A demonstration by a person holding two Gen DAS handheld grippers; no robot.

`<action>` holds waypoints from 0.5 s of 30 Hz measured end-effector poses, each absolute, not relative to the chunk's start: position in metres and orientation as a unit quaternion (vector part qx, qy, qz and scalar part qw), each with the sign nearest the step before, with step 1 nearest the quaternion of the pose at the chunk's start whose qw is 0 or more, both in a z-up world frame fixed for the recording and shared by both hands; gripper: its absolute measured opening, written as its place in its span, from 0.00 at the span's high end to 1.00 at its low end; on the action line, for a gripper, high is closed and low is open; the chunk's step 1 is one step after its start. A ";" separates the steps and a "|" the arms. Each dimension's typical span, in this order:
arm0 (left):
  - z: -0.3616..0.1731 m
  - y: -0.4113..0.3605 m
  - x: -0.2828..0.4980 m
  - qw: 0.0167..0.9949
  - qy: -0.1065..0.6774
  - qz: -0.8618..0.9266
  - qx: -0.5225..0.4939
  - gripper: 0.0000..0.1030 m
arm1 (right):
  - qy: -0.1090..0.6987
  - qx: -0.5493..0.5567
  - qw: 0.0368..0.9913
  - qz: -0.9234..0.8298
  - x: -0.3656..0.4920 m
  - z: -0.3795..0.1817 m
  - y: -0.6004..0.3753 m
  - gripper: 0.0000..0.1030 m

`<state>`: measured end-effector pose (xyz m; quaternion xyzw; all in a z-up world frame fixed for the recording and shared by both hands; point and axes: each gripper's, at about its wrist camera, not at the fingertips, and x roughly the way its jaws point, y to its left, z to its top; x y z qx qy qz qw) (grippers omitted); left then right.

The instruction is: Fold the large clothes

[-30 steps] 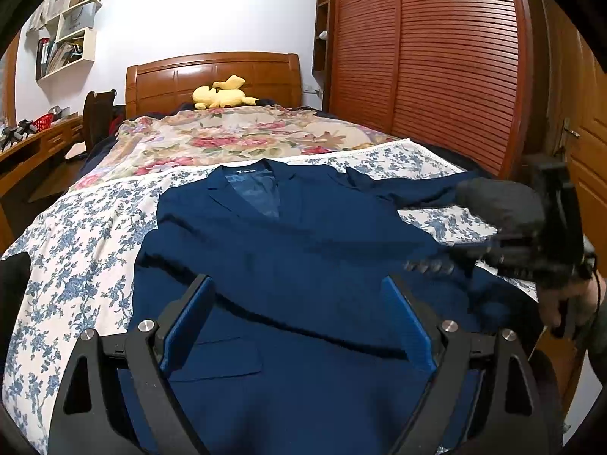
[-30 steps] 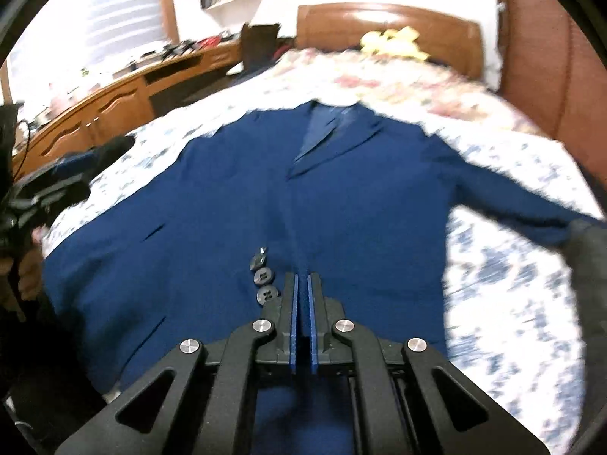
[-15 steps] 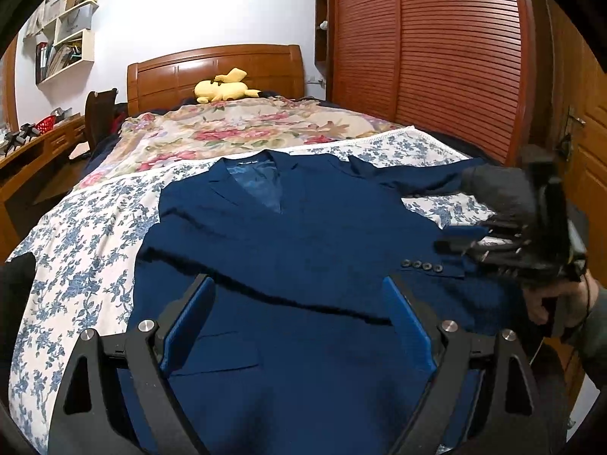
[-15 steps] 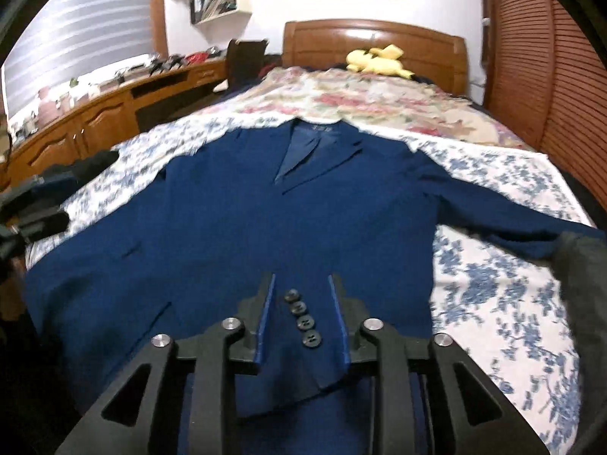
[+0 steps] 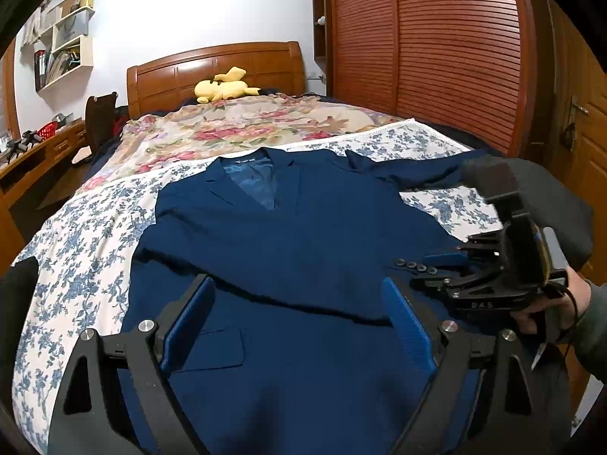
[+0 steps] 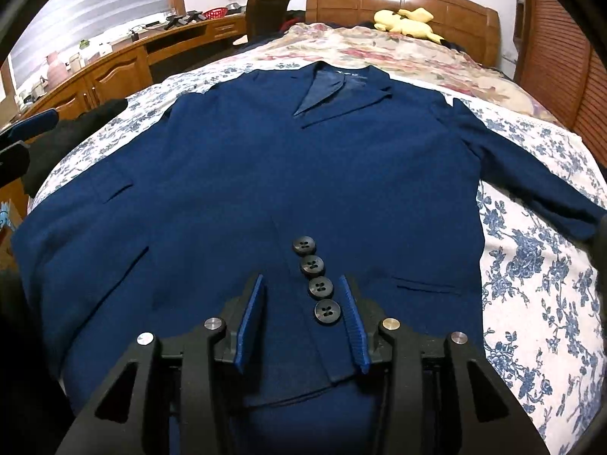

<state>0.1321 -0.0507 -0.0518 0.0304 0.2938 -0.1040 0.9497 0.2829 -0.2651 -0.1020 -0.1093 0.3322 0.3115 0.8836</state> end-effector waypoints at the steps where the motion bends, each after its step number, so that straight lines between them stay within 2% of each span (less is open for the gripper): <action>1: -0.055 -0.050 0.137 0.948 0.298 -0.111 0.020 0.13 | 0.332 -0.104 0.884 0.312 0.281 -0.101 -0.268 0.59; 8: -0.074 -0.051 0.170 0.945 0.302 -0.122 0.005 0.13 | 0.308 -0.085 0.909 0.269 0.266 -0.077 -0.297 0.48; 12: -0.085 -0.051 0.187 0.946 0.300 -0.126 0.017 0.13 | 0.301 -0.058 0.923 0.232 0.285 -0.067 -0.322 0.37; 15: -0.094 -0.047 0.192 0.943 0.304 -0.134 0.010 0.13 | 0.296 -0.047 0.935 0.189 0.309 -0.064 -0.343 0.36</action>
